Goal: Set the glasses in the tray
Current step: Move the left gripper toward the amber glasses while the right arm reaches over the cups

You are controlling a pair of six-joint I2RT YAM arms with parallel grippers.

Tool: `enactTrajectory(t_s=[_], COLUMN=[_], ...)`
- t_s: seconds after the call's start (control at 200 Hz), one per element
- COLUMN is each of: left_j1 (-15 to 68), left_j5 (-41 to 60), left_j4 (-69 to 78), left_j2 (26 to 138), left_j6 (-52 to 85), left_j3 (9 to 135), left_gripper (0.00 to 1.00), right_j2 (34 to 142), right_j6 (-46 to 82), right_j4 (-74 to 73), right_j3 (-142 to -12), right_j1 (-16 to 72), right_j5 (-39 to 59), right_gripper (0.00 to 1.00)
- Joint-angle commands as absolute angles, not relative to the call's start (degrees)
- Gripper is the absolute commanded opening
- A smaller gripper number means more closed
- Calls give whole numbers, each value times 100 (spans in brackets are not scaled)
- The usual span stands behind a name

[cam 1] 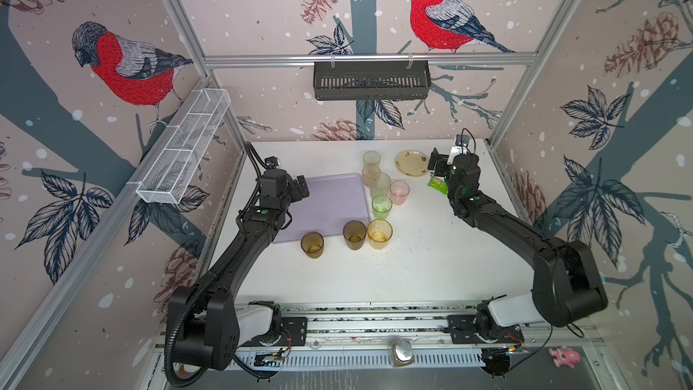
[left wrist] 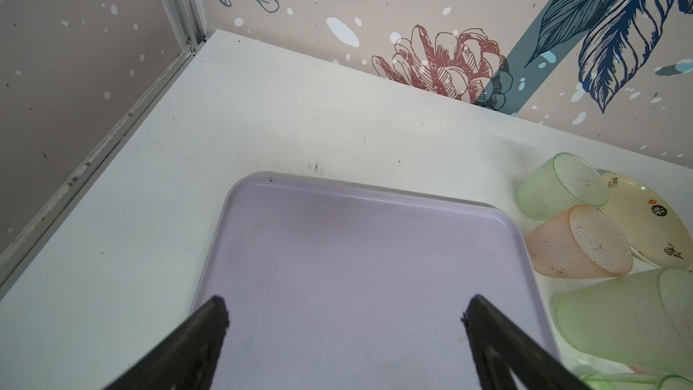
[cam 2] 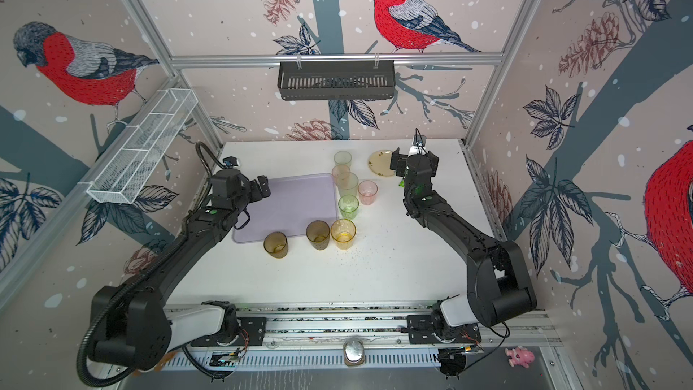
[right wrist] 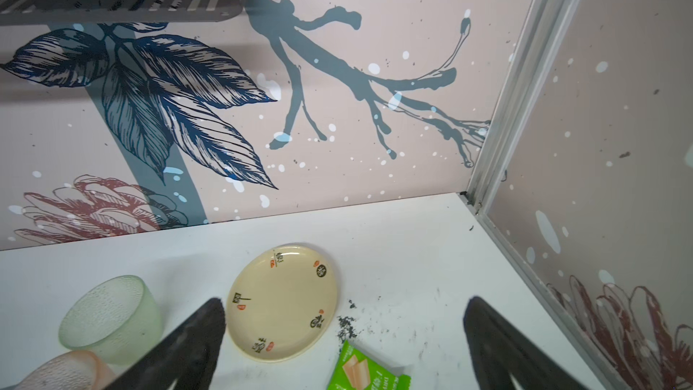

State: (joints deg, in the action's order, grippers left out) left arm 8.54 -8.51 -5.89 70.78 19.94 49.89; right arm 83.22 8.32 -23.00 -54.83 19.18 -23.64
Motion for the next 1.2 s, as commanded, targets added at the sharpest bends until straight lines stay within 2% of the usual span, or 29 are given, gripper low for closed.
enactTrajectory(t_s=[0.0,0.255,0.675,1.196], left_j1=[892,896,901,905], left_j5=[-657,13,806,1375], left_j4=[-1693,-3173,-4938,-5447], left_j2=[7170,7544,7681,7156], left_j6=[2496,2896,2595,2563], left_j3=[5384,6377,6914,6094], left_gripper=[99,99,98,96], right_j2=[8456,9165,9958,9721], right_j6=[1422,1450,597,44], right_j4=[-1220,332,1087,1121], right_j3=[-5920,-7456,-8966,-8711], right_j1=[2026,2554,3656,4166], right_j5=[-2107,-1722,-834,1123], right_gripper=[100,100,100,100])
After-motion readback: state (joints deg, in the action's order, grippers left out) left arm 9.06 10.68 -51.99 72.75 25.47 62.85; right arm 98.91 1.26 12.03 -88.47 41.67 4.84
